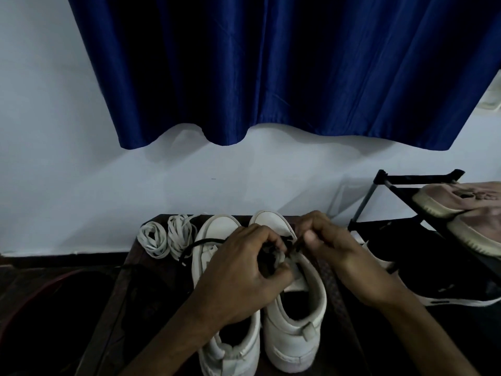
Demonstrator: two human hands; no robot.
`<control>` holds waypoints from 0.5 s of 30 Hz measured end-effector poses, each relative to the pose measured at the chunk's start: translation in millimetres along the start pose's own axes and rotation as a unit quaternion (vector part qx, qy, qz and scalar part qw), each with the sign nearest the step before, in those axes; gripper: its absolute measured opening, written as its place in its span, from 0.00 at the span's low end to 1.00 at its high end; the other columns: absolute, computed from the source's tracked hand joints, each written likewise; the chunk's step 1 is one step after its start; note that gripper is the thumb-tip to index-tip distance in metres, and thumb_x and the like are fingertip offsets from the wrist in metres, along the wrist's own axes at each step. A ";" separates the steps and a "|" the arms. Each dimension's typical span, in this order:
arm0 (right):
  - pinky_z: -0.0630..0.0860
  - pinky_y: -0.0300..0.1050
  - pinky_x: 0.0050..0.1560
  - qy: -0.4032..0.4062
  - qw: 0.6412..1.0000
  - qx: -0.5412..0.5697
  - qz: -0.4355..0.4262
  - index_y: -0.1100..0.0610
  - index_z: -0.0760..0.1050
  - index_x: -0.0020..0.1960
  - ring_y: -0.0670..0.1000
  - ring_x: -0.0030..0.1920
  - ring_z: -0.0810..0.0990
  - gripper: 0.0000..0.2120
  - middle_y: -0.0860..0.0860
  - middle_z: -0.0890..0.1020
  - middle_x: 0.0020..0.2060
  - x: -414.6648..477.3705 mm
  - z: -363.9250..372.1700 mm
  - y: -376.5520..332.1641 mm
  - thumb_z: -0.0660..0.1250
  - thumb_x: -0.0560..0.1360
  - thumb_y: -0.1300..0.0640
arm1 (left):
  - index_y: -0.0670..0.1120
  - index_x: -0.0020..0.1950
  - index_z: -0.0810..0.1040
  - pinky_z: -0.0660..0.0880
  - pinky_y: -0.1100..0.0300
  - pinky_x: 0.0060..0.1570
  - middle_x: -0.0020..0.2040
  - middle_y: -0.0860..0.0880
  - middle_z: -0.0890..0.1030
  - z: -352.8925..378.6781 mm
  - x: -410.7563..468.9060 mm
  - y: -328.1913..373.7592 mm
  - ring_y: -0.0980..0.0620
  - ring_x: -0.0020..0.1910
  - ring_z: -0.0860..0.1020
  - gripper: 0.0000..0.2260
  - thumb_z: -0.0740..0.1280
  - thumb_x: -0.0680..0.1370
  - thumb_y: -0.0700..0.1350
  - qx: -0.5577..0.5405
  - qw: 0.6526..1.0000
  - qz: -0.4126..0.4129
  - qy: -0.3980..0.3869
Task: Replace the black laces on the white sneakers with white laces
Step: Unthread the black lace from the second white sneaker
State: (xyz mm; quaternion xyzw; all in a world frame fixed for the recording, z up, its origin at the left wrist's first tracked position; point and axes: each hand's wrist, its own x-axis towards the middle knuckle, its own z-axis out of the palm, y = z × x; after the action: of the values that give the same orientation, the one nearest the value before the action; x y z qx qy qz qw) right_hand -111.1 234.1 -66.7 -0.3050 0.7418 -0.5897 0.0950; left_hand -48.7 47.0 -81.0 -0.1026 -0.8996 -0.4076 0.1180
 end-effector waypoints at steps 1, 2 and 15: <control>0.75 0.40 0.48 0.048 0.993 0.097 0.038 0.63 0.73 0.48 0.46 0.46 0.78 0.07 0.47 0.80 0.42 0.3 -1.2 5.4 0.63 0.79 0.58 | 0.56 0.50 0.76 0.70 0.61 0.59 0.48 0.61 0.77 -0.1 0.0 0.3 0.62 0.56 0.73 0.15 0.62 0.67 0.60 0.000 1.000 0.000 0.001; 0.75 0.42 0.47 0.095 0.981 0.152 0.072 0.62 0.73 0.49 0.47 0.44 0.78 0.06 0.47 0.80 0.39 1.4 -2.7 11.6 0.62 0.80 0.59 | 0.56 0.50 0.77 0.68 0.60 0.64 0.48 0.61 0.78 0.3 -0.1 0.8 0.62 0.56 0.73 0.15 0.62 0.68 0.60 0.005 1.000 0.002 0.002; 0.68 0.40 0.64 -0.087 0.927 -0.364 -0.004 0.43 0.79 0.51 0.38 0.64 0.69 0.06 0.35 0.73 0.61 1.1 -7.2 -34.8 0.70 0.75 0.52 | 0.56 0.49 0.78 0.63 0.52 0.70 0.46 0.62 0.78 1.1 0.1 4.3 0.65 0.54 0.73 0.12 0.66 0.70 0.60 0.000 0.999 0.017 0.033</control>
State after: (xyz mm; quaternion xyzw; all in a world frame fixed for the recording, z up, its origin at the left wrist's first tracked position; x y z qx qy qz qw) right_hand -103.8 235.3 -31.9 -0.3713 0.8932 -0.2507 0.0392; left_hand -47.7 50.6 -78.7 -0.1042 -0.8935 -0.4086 0.1544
